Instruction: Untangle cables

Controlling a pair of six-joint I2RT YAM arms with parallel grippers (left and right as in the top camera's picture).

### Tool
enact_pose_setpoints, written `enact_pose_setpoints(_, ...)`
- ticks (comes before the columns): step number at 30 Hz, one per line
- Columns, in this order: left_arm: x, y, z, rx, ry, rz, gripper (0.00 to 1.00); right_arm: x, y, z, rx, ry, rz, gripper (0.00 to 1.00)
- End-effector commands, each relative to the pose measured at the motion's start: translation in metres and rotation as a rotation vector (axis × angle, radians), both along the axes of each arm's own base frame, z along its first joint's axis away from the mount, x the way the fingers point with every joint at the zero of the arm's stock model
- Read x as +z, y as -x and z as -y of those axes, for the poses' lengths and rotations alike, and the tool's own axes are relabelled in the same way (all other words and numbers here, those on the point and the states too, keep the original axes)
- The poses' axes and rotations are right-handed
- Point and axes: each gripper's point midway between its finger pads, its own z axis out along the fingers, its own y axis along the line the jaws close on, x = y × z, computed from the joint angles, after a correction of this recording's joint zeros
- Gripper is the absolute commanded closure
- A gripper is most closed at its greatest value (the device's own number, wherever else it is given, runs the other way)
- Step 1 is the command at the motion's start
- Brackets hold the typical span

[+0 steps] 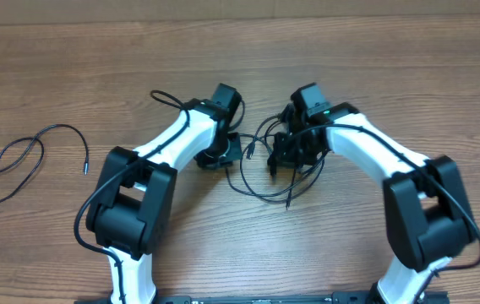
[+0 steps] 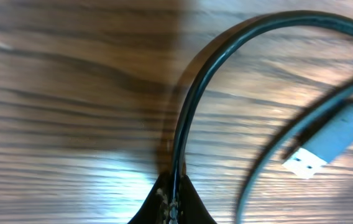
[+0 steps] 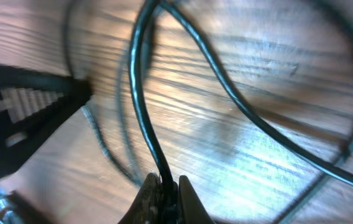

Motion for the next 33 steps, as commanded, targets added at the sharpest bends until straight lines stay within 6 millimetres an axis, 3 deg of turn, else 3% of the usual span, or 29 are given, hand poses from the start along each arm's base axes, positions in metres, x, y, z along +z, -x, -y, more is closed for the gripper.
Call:
enact_pose_setpoints(1,-0.011,0.0,-0.031,-0.096,-0.095,-0.009,0.96,0.053,-0.019,0.0,-0.014,-0.072,0.123,0.96)
enact_pose_setpoints(7,-0.009,0.003,-0.072,-0.136,-0.286,-0.019,0.96,0.085,-0.027,0.022,-0.073,-0.092,0.194,0.96)
enact_pose_setpoints(10,-0.006,0.005,-0.087,-0.133,-0.37,-0.027,0.95,0.092,-0.033,0.037,-0.111,-0.09,0.21,0.96)
enact_pose_setpoints(14,-0.003,0.008,-0.102,-0.062,-0.439,-0.033,0.95,0.088,-0.035,0.061,-0.174,-0.061,0.178,0.96)
enact_pose_setpoints(20,-0.002,0.007,-0.119,0.008,-0.452,-0.047,0.86,0.07,-0.025,0.108,-0.265,0.12,0.11,0.96)
enact_pose_setpoints(24,-0.001,0.009,-0.135,0.052,-0.455,-0.072,0.89,0.061,-0.019,0.131,-0.293,0.248,0.091,0.96)
enact_pose_setpoints(28,-0.002,0.011,-0.151,0.097,-0.454,-0.095,0.92,0.059,-0.015,0.131,-0.297,0.249,0.071,0.96)
enact_pose_setpoints(33,-0.008,0.016,-0.161,0.131,-0.436,-0.116,0.93,0.057,-0.008,0.105,-0.261,0.107,0.027,0.96)
